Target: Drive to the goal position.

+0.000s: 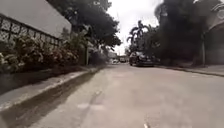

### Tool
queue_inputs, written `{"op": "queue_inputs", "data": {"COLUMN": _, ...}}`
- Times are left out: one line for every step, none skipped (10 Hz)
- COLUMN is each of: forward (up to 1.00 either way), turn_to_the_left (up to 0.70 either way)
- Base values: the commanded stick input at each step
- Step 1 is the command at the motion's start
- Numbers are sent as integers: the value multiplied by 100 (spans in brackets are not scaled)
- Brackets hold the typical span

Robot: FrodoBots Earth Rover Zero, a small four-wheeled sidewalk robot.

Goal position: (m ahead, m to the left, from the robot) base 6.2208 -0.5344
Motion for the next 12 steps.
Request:
{"op": "queue_inputs", "data": {"forward": 100, "turn_to_the_left": -9}}
{"op": "queue_inputs", "data": {"forward": 100, "turn_to_the_left": -9}}
{"op": "queue_inputs", "data": {"forward": 100, "turn_to_the_left": -9}}
{"op": "queue_inputs", "data": {"forward": 100, "turn_to_the_left": -9}}
{"op": "queue_inputs", "data": {"forward": 100, "turn_to_the_left": -8}}
{"op": "queue_inputs", "data": {"forward": 100, "turn_to_the_left": -7}}
{"op": "queue_inputs", "data": {"forward": 100, "turn_to_the_left": -6}}
{"op": "queue_inputs", "data": {"forward": 100, "turn_to_the_left": -6}}
{"op": "queue_inputs", "data": {"forward": 100, "turn_to_the_left": -6}}
{"op": "queue_inputs", "data": {"forward": 100, "turn_to_the_left": -6}}
{"op": "queue_inputs", "data": {"forward": 100, "turn_to_the_left": -6}}
{"op": "queue_inputs", "data": {"forward": 100, "turn_to_the_left": -6}}
